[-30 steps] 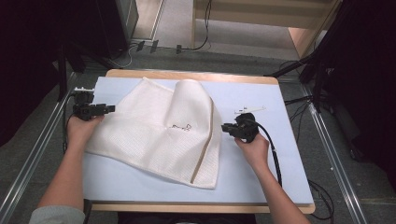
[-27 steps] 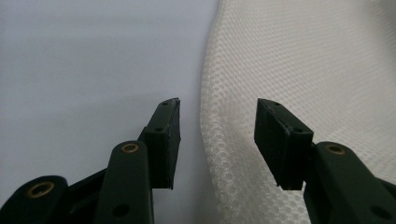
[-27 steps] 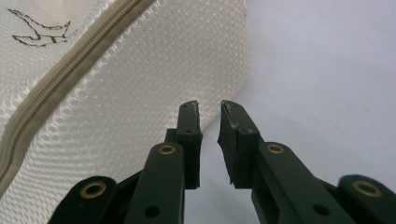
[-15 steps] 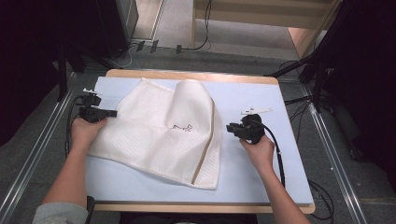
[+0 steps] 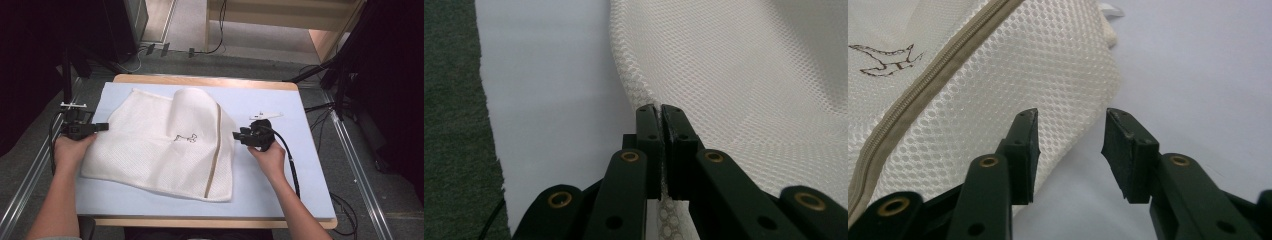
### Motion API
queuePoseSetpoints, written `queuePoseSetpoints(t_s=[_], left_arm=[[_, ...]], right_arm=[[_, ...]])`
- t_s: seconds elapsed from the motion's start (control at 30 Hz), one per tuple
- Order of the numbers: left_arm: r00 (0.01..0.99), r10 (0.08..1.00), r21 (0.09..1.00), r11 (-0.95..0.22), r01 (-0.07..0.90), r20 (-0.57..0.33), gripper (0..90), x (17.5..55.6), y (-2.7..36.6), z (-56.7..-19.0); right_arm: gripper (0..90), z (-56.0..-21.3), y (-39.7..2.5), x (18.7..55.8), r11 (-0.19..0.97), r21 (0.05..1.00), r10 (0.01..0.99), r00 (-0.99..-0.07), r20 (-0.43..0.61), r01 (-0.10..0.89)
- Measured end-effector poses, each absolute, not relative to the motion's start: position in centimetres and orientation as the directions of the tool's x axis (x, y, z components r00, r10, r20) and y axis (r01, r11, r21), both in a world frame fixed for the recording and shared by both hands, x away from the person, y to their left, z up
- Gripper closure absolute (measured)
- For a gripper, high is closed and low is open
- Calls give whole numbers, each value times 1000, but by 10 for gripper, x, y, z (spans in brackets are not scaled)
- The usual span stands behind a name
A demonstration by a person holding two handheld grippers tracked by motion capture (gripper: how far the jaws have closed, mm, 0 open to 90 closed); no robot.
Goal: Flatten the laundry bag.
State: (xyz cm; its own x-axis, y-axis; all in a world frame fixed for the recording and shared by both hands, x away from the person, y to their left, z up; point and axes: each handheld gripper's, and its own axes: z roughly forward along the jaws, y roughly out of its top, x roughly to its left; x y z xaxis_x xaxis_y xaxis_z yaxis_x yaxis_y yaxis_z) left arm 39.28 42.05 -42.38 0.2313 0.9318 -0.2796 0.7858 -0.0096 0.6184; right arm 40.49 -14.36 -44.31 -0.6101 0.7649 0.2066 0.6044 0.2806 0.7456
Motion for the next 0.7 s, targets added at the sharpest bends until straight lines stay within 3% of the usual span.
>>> queuePoseSetpoints(t_s=[0.2, 0.3, 0.5, 0.7], left_arm=[[213, 937, 629, 10, 778, -278, 883, 384, 427, -421], [211, 938, 625, 8, 781, -276, 882, 382, 428, -422], [209, 938, 621, 8, 783, -275, 880, 381, 430, -425], [206, 938, 615, 10, 788, -279, 878, 382, 430, -428]], right_arm=[[430, -454, -126, 411, 315, 733, 760, -623, 185, 603], [418, -461, -120, 415, 322, 722, 761, -621, 188, 613], [479, -474, -109, 419, 329, 706, 742, -634, 217, 627], [657, -477, -100, 416, 358, 731, 745, -650, 151, 581]])
